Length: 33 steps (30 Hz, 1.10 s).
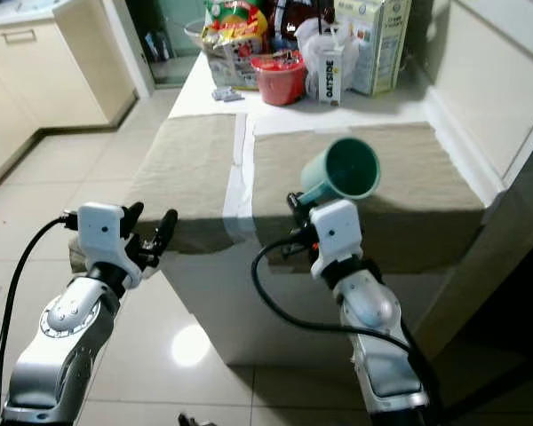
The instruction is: Setting the table
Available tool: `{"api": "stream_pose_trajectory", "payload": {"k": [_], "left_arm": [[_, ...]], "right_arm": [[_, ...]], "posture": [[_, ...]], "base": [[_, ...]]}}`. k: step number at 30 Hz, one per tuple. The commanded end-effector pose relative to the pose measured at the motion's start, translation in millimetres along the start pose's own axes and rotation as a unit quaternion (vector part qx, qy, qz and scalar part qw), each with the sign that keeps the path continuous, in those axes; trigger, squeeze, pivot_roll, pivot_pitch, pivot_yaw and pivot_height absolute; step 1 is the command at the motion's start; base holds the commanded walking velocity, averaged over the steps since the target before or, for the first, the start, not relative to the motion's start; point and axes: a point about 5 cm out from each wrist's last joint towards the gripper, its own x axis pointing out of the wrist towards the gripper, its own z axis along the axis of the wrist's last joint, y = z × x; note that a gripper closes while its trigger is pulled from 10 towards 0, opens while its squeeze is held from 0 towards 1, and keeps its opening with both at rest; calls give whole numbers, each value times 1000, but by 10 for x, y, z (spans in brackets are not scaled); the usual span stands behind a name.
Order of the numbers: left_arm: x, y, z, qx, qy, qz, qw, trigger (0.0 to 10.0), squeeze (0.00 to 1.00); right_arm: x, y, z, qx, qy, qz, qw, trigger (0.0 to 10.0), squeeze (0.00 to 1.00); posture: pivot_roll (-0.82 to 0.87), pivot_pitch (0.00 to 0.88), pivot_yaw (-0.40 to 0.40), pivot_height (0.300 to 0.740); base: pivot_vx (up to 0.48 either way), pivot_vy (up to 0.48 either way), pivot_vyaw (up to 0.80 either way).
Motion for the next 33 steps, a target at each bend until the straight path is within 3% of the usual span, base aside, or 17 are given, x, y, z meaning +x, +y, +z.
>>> {"api": "stream_pose_trajectory", "payload": {"k": [1,11,21,26,33], "left_arm": [[-13,35,-5,-1,-1,11,1000,10000,0],[-20,-8,15,-17,-14,14,1000,10000,0],[86,32,158,-18,-47,26,998,10000,0],[126,41,231,-44,-58,43,996,10000,0],[127,26,221,-50,-55,50,996,10000,0]], "right_arm": [[-18,69,-64,7,18,18,1000,0,0],[-27,32,-151,30,36,16,999,0,0],[181,-36,-200,59,42,-23,997,0,0],[300,-63,-177,73,38,-48,996,0,0],[302,-75,-192,73,39,-48,995,0,0]], "posture": [[-179,6,132,740],[-153,0,101,740],[-130,0,92,740],[-130,0,86,740],[-137,8,85,740]], "base": [[0,0,0],[0,0,0],[0,0,0],[0,0,0],[-124,0,0]]}}
